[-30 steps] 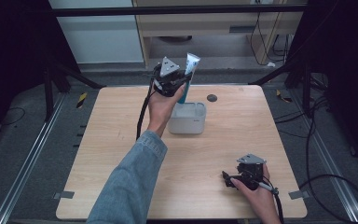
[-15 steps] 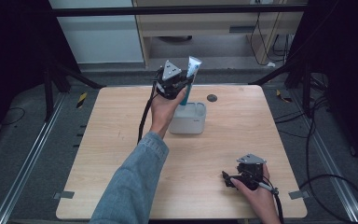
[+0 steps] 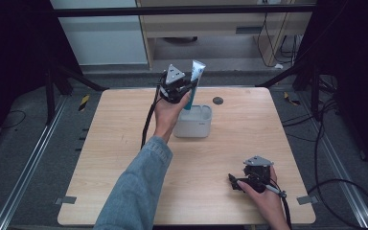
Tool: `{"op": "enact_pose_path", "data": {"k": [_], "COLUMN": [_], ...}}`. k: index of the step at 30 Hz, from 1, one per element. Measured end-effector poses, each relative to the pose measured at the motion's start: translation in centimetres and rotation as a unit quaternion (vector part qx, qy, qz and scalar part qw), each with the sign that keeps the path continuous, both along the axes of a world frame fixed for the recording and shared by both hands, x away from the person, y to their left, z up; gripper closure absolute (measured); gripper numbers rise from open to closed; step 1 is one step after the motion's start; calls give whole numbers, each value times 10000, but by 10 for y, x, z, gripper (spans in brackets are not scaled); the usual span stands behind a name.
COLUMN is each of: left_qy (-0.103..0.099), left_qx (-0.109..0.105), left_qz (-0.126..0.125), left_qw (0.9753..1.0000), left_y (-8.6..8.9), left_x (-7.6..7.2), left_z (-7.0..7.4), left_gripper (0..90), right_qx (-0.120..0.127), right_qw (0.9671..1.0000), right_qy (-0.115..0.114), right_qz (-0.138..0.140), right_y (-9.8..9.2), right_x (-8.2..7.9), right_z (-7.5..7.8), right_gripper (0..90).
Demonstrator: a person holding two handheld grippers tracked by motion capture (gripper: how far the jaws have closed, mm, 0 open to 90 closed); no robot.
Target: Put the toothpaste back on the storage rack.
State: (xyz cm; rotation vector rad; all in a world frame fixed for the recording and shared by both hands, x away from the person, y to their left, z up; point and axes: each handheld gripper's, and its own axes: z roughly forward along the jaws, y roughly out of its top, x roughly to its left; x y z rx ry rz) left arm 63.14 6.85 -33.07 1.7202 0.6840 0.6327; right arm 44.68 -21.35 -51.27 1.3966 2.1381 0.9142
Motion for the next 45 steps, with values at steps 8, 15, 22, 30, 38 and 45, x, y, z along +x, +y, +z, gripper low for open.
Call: {"op": "enact_pose_path", "data": {"k": [8,15,22,30,38,45], "left_qy": [108,166,215,303,370,443], "left_qx": [78,126,219,409,441,529], "left_qz": [-45,-87,-95,-110,-106,-90], "left_qw": [9999,9997,9995,9986,9983,9976], "left_y": [-2,-6,-9,-13,-11,-8], "left_x": [3,4,2,2,3,3], "left_z": [-16,-27,-40,-54,-60,-65], "left_gripper": [786,785,784,784,784,783], "right_qx": [-37,-36,-34,-39,-33,-31], "right_qw": [10000,10000,10000,10000,10000,10000], "right_qy": [-38,-34,-33,-33,-32,-37], "right_qz": [10,2,2,7,5,4], "right_y": [0,0,0,0,0,0], "right_x": [0,0,0,0,0,0], "right_z": [0,0,0,0,0,0], "right_gripper": [5,6,6,6,6,6]}}
